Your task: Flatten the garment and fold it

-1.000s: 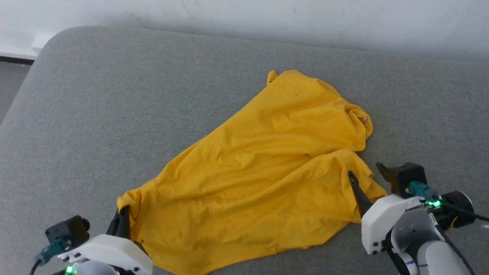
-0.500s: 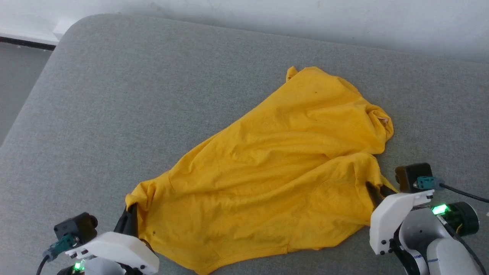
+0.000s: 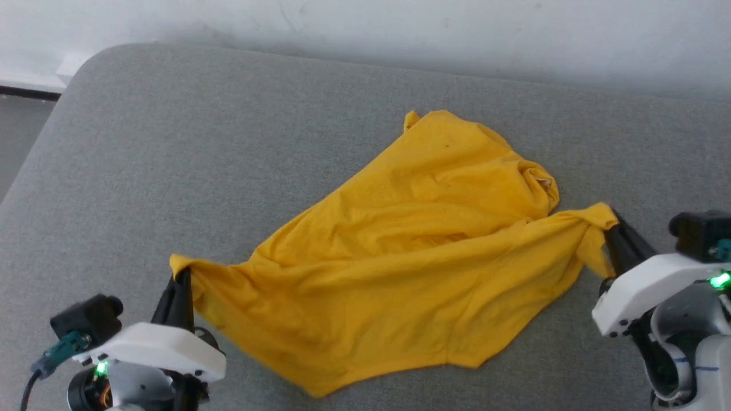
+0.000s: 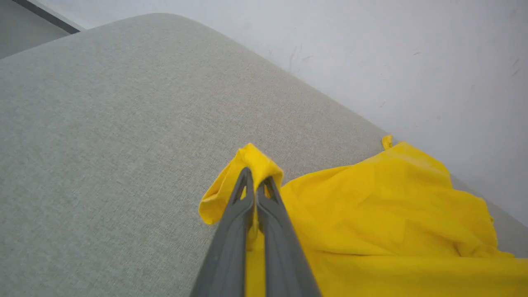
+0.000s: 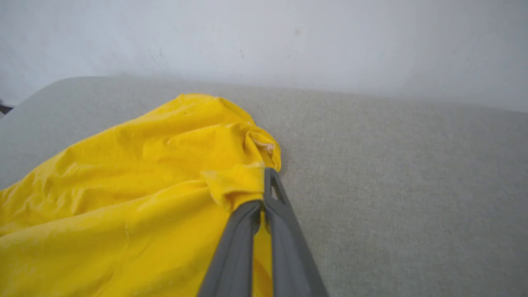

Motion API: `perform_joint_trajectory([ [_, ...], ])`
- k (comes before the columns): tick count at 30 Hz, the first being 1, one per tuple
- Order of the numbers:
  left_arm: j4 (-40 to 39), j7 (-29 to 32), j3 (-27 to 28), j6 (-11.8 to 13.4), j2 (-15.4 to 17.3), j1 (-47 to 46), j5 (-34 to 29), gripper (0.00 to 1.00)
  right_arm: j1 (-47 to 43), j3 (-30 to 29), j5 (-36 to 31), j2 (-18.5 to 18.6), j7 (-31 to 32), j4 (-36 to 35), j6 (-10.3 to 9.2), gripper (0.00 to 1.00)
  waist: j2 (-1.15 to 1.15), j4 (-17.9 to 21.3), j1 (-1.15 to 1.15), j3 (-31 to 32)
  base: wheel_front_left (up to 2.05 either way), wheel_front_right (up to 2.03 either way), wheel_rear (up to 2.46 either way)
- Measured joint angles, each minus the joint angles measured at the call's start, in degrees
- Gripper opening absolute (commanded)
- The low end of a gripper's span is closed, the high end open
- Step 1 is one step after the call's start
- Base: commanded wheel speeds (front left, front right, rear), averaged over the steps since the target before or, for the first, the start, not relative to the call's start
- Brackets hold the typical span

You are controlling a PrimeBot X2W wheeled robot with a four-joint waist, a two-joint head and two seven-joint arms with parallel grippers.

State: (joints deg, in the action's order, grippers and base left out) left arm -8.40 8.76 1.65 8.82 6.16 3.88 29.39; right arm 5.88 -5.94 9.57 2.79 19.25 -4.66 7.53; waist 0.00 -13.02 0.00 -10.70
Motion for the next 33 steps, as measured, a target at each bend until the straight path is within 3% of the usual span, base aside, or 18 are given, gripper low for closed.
perform_joint_trajectory([
  [9, -5.5, 2.2, -1.0, -2.7, 0.6, -10.6, 3.4, 0.0, 10.2, -1.9, 6.1, 0.0, 0.1, -5.4, 0.0, 0.0, 0.0, 3.2, 0.0, 3.4, 0.0, 0.0, 0.0],
  [17, -6.5, 6.3, -1.9, -3.2, 1.6, -27.0, 5.0, 0.0, 24.5, 0.0, 5.2, 0.1, 3.9, -7.5, 0.0, 0.0, 0.0, 7.0, 0.0, 5.8, 0.0, 0.0, 0.0],
  [27, 1.7, 12.6, -3.4, -2.4, 3.6, -46.9, 5.4, 0.0, 40.5, 1.9, 4.0, 0.1, 8.6, -3.1, 0.0, 0.0, 0.0, 11.2, 0.0, 6.0, 0.0, 0.0, 0.0],
  [33, 9.3, 16.6, -3.4, -1.4, 6.3, -56.0, 4.7, 0.0, 48.8, 3.0, 2.4, 0.1, 11.5, 3.9, 0.0, 0.0, 0.0, 13.2, 0.0, 4.0, 0.0, 0.0, 0.0],
])
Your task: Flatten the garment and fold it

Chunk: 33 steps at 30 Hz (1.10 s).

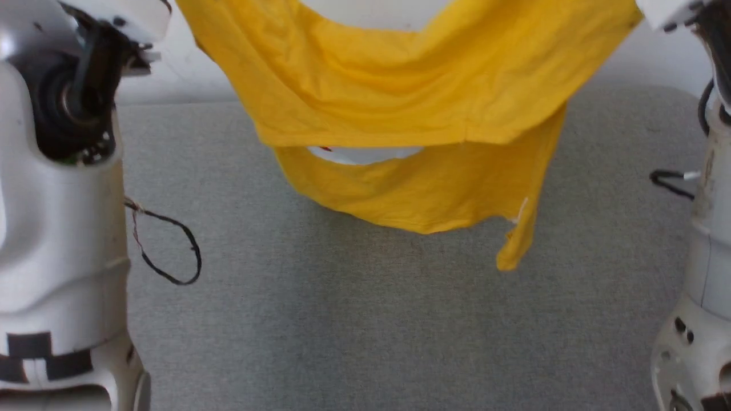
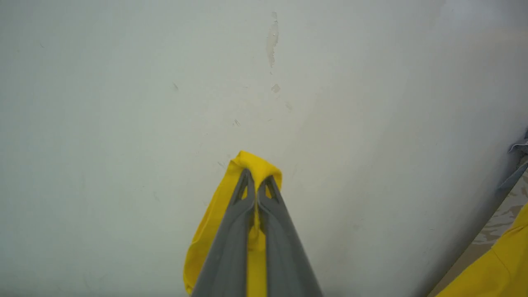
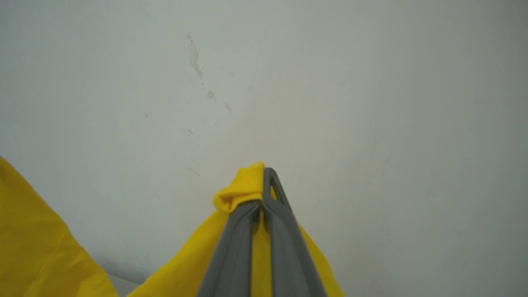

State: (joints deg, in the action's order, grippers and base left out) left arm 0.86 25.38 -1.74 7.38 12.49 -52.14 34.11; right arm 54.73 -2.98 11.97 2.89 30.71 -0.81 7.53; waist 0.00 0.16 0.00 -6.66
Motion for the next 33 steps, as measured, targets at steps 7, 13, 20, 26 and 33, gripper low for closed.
perform_joint_trajectory([
  [7, 8.0, 0.7, -0.1, 0.4, 2.3, -7.2, -2.0, 0.0, 7.6, 2.1, -4.3, 0.0, 0.4, 9.7, 0.0, 0.0, 0.0, 1.9, 0.01, -4.4, 0.0, 0.0, 0.0],
  [13, 13.1, -5.3, -0.6, -1.9, 4.2, -17.0, -4.0, 0.0, 17.4, 1.8, -9.6, 0.0, -3.5, 17.0, 0.0, 0.0, 0.0, 2.7, 0.02, -10.3, 0.0, 0.0, 0.0],
  [20, 20.4, -13.4, -0.1, -5.4, 3.8, -26.8, -3.7, 0.0, 27.8, -0.9, -17.6, 0.0, -10.6, 24.5, 0.0, 0.0, 0.0, 2.8, 0.02, -18.1, 0.0, 0.0, 0.0],
  [26, 24.5, -19.9, 1.5, -10.5, 3.6, -30.2, -1.2, 0.0, 31.6, -3.9, -24.6, 0.1, -15.9, 28.2, 0.0, 0.0, 0.0, 2.0, 0.02, -24.4, 0.0, 0.0, 0.0],
  [33, 26.5, -24.0, 1.8, -13.4, 4.5, -27.7, 1.7, 0.0, 31.3, -4.2, -28.2, 0.4, -19.7, 30.6, 0.0, 0.0, 0.0, 0.5, 0.01, -30.8, 0.0, 0.0, 0.0],
])
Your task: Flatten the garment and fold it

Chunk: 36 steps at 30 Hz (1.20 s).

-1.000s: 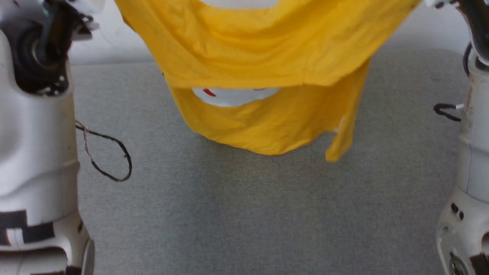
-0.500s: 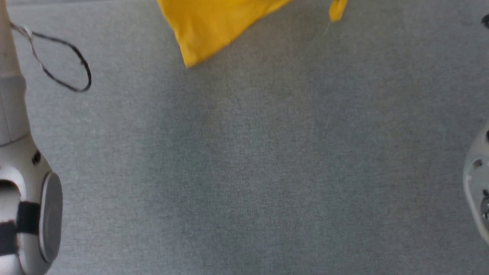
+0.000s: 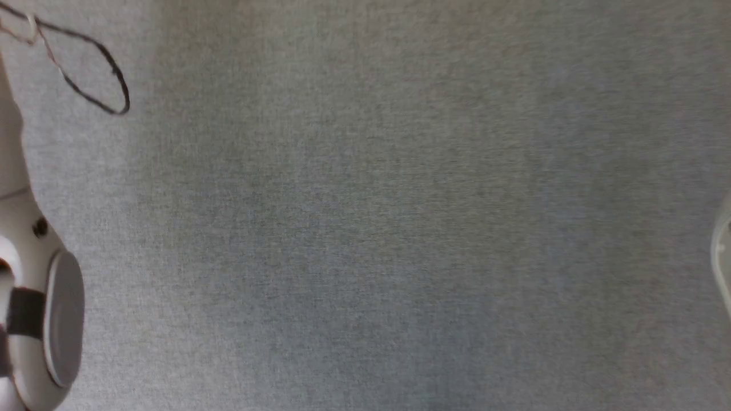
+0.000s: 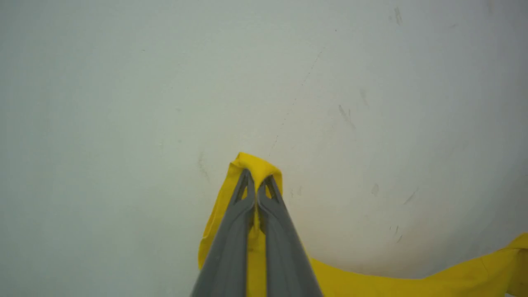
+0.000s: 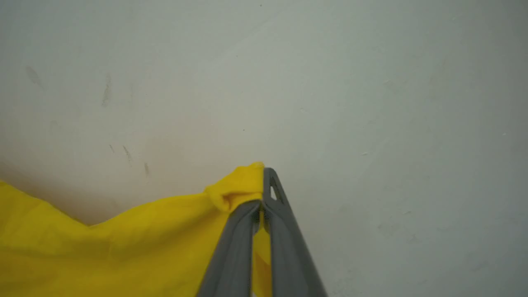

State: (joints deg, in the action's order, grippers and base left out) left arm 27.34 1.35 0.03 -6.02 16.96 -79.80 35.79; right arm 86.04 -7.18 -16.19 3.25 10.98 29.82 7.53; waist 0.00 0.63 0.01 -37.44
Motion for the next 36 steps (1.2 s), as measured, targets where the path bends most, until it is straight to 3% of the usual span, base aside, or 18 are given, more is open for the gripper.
perform_joint_trajectory([
  [7, -2.2, -3.0, -2.4, -1.0, 1.1, 8.1, 2.1, 0.0, -6.4, 4.6, 4.9, -0.1, -2.2, -1.4, 0.0, 0.0, 0.0, -2.4, 0.0, -3.1, 0.0, 0.0, 0.0],
  [14, -12.1, -2.8, -1.1, -0.9, 1.5, 25.1, 7.5, 0.0, -25.1, 8.0, 14.8, -0.1, -0.2, -16.1, 0.01, 0.0, 0.0, -3.6, -0.02, -0.4, 0.0, 0.0, 0.0],
  [20, -23.8, -0.5, 3.4, 4.3, 1.4, 44.6, 11.1, 0.0, -45.8, 3.2, 20.4, 0.0, 4.4, -31.8, 0.01, 0.0, 0.0, -2.9, -0.03, 4.1, 0.0, 0.0, 0.0],
  [23, -27.6, 0.1, 4.0, 5.5, 1.1, 53.5, 11.2, 0.0, -54.4, -0.8, 22.7, -0.1, 5.5, -36.9, 0.01, 0.0, 0.0, -2.3, -0.03, 6.6, 0.0, 0.0, 0.0],
  [27, -30.1, 0.3, 4.3, 7.8, -0.7, 63.5, 11.3, 0.0, -63.7, -5.1, 26.4, -0.2, 5.5, -38.8, 0.01, 0.0, 0.0, -1.7, -0.04, 9.9, 0.0, 0.0, 0.0],
  [36, -30.9, 5.8, 1.4, 8.3, -0.6, 79.2, 11.6, 0.0, -78.7, -9.1, 34.3, -0.3, 7.0, -36.0, 0.01, 0.0, 0.0, -1.0, -0.03, 17.7, 0.0, 0.0, 0.0],
])
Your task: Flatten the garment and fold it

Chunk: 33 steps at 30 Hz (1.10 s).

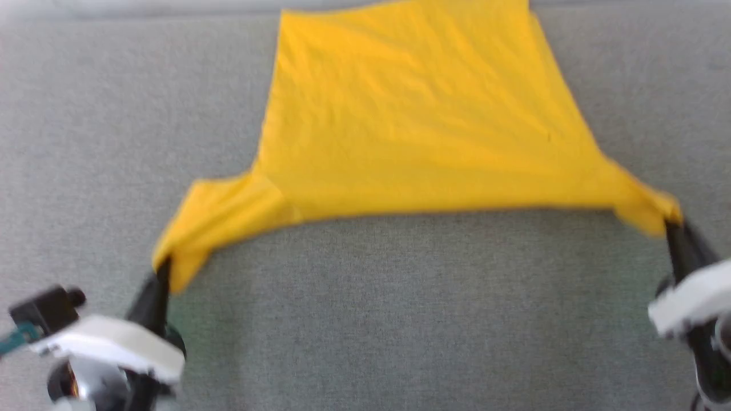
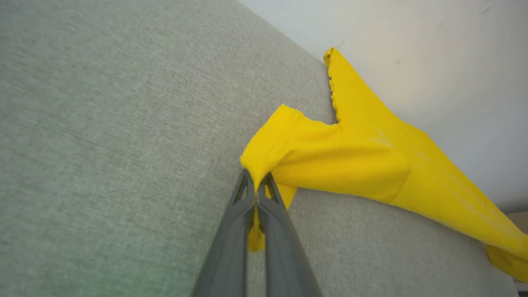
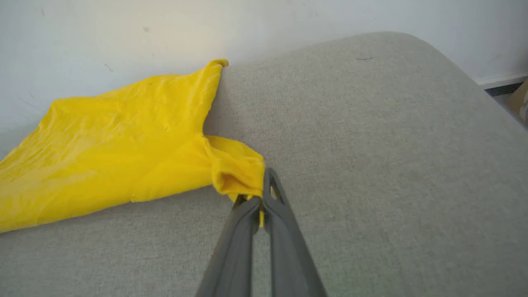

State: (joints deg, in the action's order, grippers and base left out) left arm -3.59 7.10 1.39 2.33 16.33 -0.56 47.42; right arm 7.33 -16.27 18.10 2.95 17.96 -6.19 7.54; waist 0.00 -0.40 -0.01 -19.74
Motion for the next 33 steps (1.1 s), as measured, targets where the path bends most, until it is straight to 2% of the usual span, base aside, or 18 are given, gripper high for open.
perform_joint_trajectory([
  [8, -4.4, 9.3, -3.2, -1.3, 3.2, 12.2, 2.5, 0.0, -12.1, -1.6, 4.9, -0.1, 7.4, 1.4, 0.0, 0.0, 0.0, -0.1, 0.0, 6.6, 0.0, 0.0, 0.0],
  [16, -10.2, 15.3, -3.2, 1.1, 5.1, 21.7, 4.7, 0.0, -21.8, -2.3, 7.8, -0.1, 19.0, -3.8, 0.0, 0.0, 0.0, -0.6, 0.0, 12.1, 0.0, 0.0, 0.0],
  [24, -14.6, 17.1, -3.1, 2.9, 5.5, 28.8, 5.6, 0.0, -30.2, -2.2, 10.9, -0.1, 26.9, -8.4, 0.0, 0.0, 0.0, -1.7, 0.01, 16.0, 0.0, 0.0, 0.0],
  [33, -19.1, 17.7, -1.5, 3.8, 5.6, 33.7, 7.8, 0.0, -36.1, -4.4, 14.2, -0.1, 29.9, -12.9, -0.01, 0.0, 0.0, -2.6, 0.01, 17.8, 0.0, 0.0, 0.0],
])
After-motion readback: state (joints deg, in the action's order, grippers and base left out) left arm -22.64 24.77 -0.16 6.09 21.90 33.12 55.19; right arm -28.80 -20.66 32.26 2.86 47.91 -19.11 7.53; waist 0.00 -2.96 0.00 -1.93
